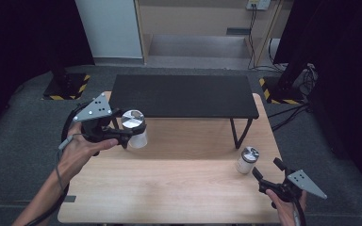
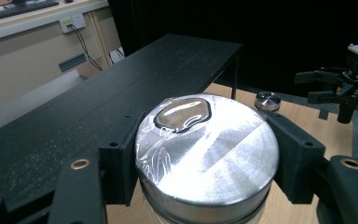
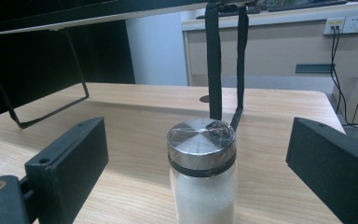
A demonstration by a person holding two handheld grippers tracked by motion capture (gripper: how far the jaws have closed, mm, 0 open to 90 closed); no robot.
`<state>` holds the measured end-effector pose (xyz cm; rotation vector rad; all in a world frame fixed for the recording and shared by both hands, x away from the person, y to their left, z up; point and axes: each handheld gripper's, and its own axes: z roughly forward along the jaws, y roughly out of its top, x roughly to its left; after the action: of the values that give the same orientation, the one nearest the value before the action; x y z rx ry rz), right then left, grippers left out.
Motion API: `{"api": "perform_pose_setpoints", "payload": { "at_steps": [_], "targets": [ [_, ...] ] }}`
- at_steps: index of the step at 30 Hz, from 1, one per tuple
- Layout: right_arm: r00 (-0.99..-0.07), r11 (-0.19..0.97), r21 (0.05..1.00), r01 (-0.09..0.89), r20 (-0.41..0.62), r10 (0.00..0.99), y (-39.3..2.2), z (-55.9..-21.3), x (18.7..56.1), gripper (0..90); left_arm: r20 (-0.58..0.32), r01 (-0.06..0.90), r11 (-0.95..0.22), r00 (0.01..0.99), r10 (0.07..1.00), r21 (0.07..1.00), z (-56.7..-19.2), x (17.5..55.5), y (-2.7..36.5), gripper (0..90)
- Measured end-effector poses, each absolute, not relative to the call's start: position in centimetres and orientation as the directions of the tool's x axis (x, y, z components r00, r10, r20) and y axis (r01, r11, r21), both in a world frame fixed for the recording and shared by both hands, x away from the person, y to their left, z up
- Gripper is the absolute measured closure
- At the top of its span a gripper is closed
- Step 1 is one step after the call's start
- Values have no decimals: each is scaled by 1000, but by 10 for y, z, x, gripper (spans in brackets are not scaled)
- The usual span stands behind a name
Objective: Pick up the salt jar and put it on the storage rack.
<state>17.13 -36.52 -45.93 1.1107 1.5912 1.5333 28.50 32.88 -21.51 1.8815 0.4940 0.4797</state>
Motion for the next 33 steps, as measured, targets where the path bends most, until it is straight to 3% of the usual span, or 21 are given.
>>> {"api": "perform_pose_setpoints", "payload": {
  "at_steps": [6,14,33],
  "targets": [
    [-424,-46,990,131,98,900,-365,-459,171,55,93,114,-330,829,552,937,-209,290,324,339],
    [-423,-48,990,132,100,901,-366,-459,171,55,76,157,-308,776,626,938,-197,305,311,339],
    [-417,-53,989,135,105,903,-366,-460,171,55,67,223,-219,537,841,950,-189,354,294,339]
  ]
}}
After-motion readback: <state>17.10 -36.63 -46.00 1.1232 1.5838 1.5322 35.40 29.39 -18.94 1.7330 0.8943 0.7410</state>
